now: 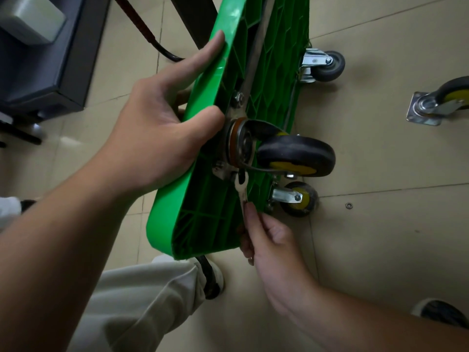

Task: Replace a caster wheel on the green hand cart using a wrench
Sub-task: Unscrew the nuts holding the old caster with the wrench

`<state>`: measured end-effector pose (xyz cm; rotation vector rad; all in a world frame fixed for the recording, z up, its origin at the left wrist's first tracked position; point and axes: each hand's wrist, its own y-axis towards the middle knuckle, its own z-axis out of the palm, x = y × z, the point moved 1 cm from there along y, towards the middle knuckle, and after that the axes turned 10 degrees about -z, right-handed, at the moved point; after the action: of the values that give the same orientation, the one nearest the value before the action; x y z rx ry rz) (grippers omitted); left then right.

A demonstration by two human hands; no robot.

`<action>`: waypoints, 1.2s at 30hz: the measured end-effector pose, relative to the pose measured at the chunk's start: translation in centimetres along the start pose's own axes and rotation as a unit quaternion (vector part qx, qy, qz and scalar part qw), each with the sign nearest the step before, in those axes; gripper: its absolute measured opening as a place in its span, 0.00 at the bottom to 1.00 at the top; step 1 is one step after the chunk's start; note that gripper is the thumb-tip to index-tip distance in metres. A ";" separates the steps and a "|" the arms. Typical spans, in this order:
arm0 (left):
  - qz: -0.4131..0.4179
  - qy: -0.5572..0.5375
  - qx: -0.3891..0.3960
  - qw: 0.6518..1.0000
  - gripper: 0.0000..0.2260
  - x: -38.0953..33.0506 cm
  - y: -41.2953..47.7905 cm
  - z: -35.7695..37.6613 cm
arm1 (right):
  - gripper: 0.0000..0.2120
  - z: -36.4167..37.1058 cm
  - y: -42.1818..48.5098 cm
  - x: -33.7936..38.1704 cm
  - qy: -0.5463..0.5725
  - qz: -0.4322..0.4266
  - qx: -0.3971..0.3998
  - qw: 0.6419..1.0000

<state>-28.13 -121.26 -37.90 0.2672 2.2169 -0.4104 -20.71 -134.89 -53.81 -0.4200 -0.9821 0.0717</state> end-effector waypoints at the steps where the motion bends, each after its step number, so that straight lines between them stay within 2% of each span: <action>1: -0.002 -0.002 0.000 1.000 0.31 0.0 0.0 0.0 | 0.25 0.1 0.1 -0.1 -0.002 0.007 0.005 1.000; 3: -0.004 -0.004 -0.004 1.000 0.31 0.0 0.0 -0.1 | 0.29 0.1 0.4 -0.2 -0.009 0.022 0.015 1.000; 5: -0.005 -0.001 -0.008 1.000 0.31 0.0 0.0 -0.1 | 0.28 -0.2 0.7 -0.2 -0.010 0.024 0.033 0.999; 10: -0.007 -0.005 -0.003 1.000 0.31 -0.2 -0.1 0.1 | 0.23 -0.7 1.3 -0.1 -0.046 -0.040 0.089 0.994; 13: -0.004 -0.007 -0.001 1.000 0.31 -0.3 -0.2 0.2 | 0.17 -0.4 1.4 -0.4 -0.012 -0.069 0.067 0.995; 16: -0.002 -0.005 0.007 1.000 0.31 -0.5 -0.3 0.2 | 0.20 -0.5 0.6 -0.8 -0.028 -0.106 0.065 0.992; 23: 0.000 0.008 -0.002 1.000 0.31 -0.2 -0.1 0.1 | 0.24 -1.3 0.7 -1.0 0.013 -0.019 0.011 1.000; 26: -0.003 0.000 -0.005 1.000 0.31 -0.2 -0.1 0.1 | 0.18 -0.9 0.8 -0.6 0.024 -0.003 0.030 0.999; 28: -0.002 0.002 -0.004 1.000 0.31 -0.2 -0.1 0.2 | 0.18 -0.7 0.7 -0.4 0.028 0.005 0.058 0.998; 32: -0.004 0.005 -0.007 1.000 0.31 -0.2 -0.1 0.1 | 0.20 -0.8 1.1 -0.4 -0.013 -0.009 0.073 0.997; 36: -0.008 0.003 -0.007 1.000 0.31 -0.2 -0.1 0.0 | 0.20 -1.3 2.4 0.0 -0.056 -0.068 0.084 0.993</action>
<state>-28.00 -121.39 -37.70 0.2449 2.2288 -0.4032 -19.30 -133.06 -55.32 -0.1950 -1.1029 0.0539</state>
